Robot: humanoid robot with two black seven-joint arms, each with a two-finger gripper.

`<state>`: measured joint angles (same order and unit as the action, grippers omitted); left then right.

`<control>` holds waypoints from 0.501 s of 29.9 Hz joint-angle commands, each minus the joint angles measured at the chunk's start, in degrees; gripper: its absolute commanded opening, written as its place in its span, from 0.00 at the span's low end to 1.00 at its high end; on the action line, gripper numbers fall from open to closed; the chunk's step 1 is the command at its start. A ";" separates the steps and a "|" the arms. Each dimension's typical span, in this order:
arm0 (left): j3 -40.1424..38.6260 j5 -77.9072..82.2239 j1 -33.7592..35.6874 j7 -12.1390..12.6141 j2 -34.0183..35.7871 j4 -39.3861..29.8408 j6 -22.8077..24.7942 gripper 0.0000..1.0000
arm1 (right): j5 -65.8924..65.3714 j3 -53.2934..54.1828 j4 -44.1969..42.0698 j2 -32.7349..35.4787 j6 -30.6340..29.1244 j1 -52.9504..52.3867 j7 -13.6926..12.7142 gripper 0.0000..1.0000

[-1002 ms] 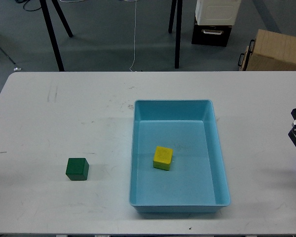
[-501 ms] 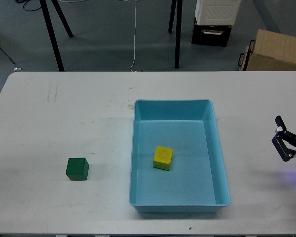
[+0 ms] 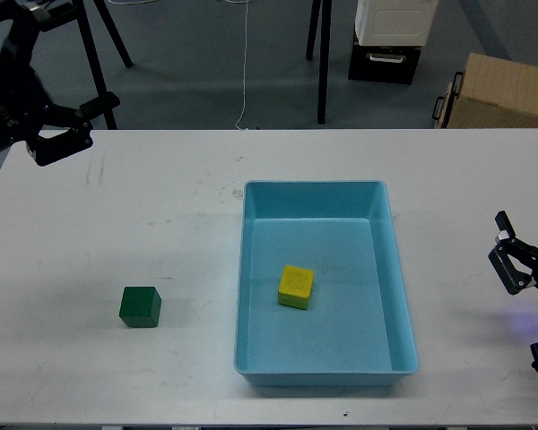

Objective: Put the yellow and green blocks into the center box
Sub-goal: 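Swing the left gripper over and lower it onto the green cube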

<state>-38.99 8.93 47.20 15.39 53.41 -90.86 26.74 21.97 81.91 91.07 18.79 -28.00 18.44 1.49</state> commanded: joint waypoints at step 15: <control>58.64 20.24 42.16 8.78 -0.23 -1.08 0.07 1.00 | -0.52 0.00 -1.51 -1.12 0.00 0.10 0.00 1.00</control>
<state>9.03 26.57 81.37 23.77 53.87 -91.54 26.81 21.44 81.92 89.67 18.20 -28.00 18.78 1.49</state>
